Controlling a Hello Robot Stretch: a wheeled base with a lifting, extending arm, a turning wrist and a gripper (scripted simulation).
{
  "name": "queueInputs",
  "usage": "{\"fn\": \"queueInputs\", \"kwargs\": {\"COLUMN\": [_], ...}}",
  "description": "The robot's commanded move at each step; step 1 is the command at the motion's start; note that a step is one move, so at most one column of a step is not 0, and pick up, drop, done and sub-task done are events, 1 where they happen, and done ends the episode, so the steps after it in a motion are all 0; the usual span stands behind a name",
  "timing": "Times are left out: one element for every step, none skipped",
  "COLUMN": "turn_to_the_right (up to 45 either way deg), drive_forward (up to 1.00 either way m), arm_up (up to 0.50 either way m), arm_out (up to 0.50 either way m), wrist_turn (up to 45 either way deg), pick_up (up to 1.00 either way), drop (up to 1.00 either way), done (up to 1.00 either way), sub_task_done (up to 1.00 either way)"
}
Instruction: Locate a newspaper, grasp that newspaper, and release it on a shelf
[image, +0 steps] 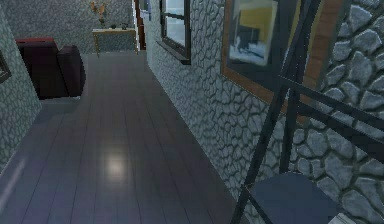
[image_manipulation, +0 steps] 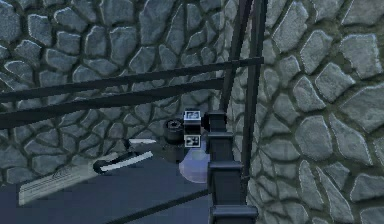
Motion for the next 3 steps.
{"fn": "queueInputs", "kwargs": {"turn_to_the_right": [0.0,0.0,0.0], "drive_forward": [0.00,0.00,0.00], "arm_up": [-0.12,-0.44,0.00], "arm_out": [0.00,0.00,0.00], "wrist_turn": [0.0,0.0,0.0], "pick_up": [0.00,0.00,0.00], "drop": [0.00,0.00,1.00], "done": [0.00,0.00,0.00], "sub_task_done": [0.00,0.00,0.00]}}
